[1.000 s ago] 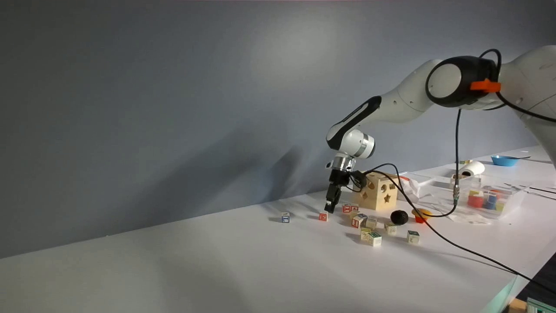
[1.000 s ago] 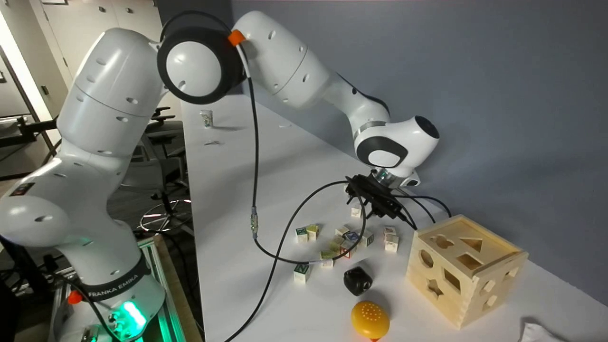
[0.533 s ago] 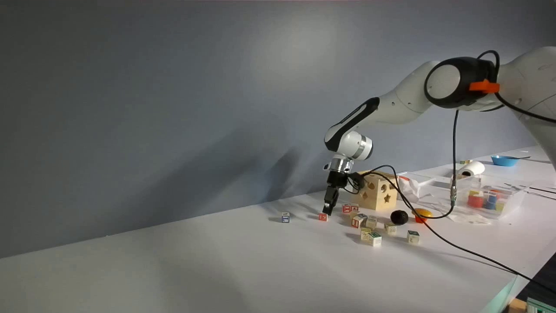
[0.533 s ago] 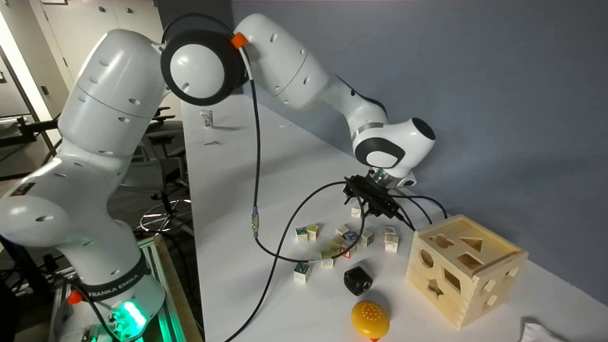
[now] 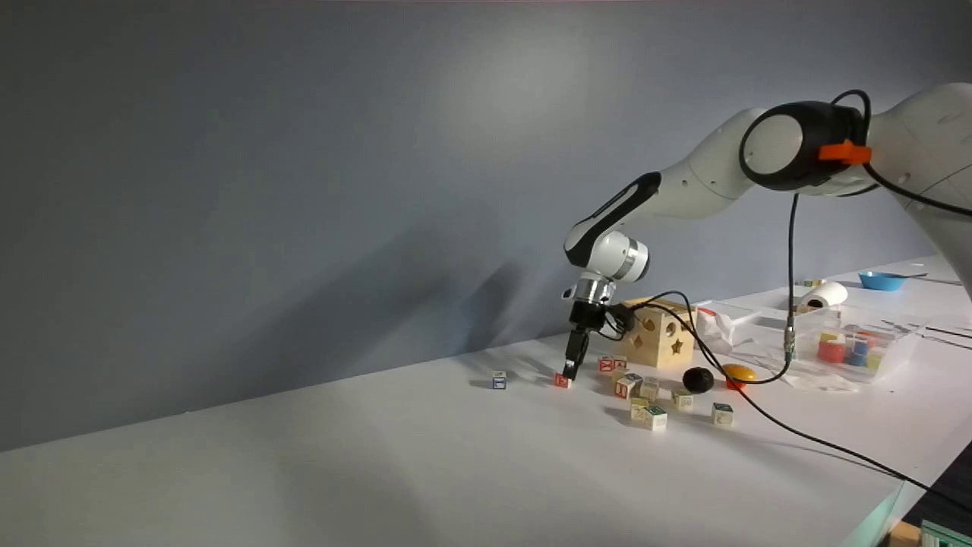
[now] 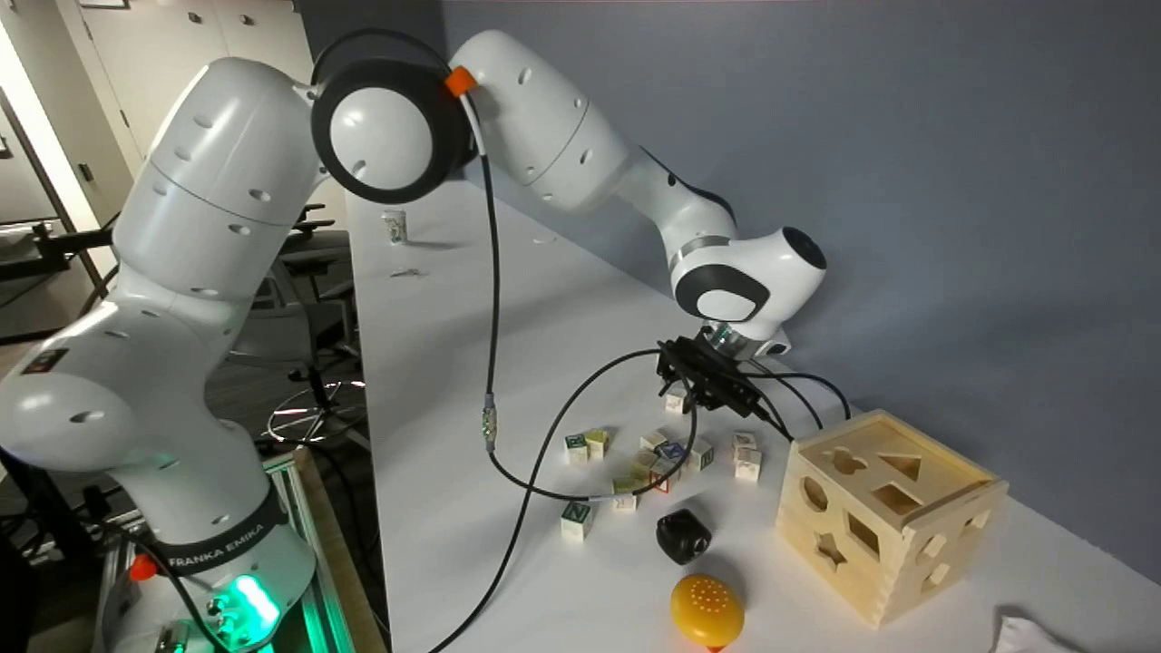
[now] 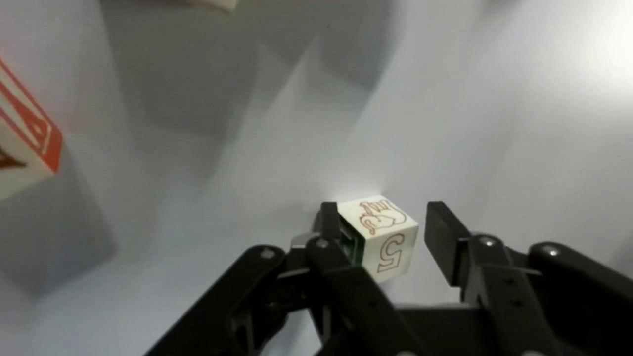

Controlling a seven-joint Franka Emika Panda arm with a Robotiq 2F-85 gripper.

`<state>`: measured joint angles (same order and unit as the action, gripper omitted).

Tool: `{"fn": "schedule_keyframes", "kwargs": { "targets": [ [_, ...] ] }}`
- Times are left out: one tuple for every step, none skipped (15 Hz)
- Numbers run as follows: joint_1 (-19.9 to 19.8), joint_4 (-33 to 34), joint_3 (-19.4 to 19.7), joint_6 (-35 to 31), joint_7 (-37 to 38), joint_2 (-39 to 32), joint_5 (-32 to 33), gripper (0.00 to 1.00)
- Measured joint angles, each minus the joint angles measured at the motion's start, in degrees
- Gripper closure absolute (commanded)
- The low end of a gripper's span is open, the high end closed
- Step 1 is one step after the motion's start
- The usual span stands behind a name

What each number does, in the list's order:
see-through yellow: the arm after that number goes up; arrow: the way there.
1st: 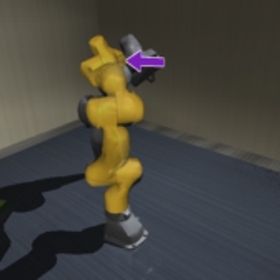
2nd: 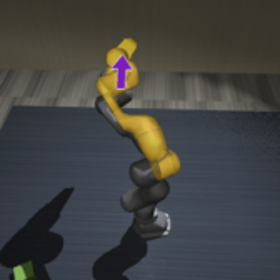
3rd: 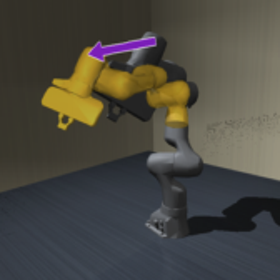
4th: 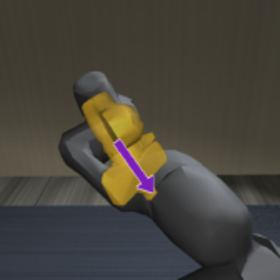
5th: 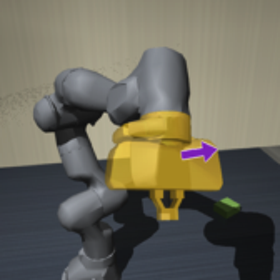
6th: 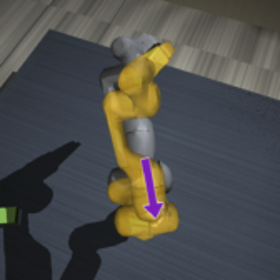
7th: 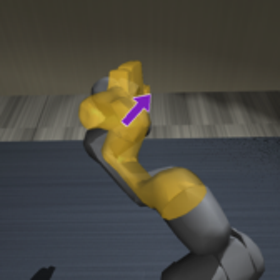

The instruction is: Pick up the object and put it upside down

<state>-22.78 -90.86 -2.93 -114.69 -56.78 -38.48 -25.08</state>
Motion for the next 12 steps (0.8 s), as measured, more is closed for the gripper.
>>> {"fn": "schedule_keyframes", "kwargs": {
  "targets": [
    [0.1, 0.0, 0.0, 0.0, -0.2, 0.0, 0.0, 0.44],
    [0.1, 0.1, 0.0, -0.1, -0.4, 0.0, 0.0, 0.42],
    [0.2, 0.2, 0.0, -0.1, -0.4, 0.0, 0.0, 0.42],
    [0.3, 0.3, 0.0, -0.1, -0.6, 0.0, 0.0, 0.43],
    [0.3, 0.4, 0.0, -0.1, -0.7, 0.0, 0.0, 0.52],
    [0.4, 0.5, 0.0, -0.1, -0.7, 0.0, 0.0, 0.58],
    [0.4, 0.5, 0.0, -0.1, -0.8, 0.0, 0.0, 0.63],
    [0.4, 0.5, 0.0, -0.1, -1.0, 0.0, 0.0, 0.70],
    [0.4, 0.6, 0.0, -0.1, -1.1, 0.0, 0.0, 0.78],
    [0.4, 0.6, 0.0, -0.1, -1.2, 0.0, 0.0, 0.81],
    [0.4, 0.7, 0.0, -0.1, -1.3, 0.1, 0.0, 0.86],
    [0.4, 0.8, 0.0, -0.1, -1.3, 0.0, 0.0, 0.86]
  ]
}}
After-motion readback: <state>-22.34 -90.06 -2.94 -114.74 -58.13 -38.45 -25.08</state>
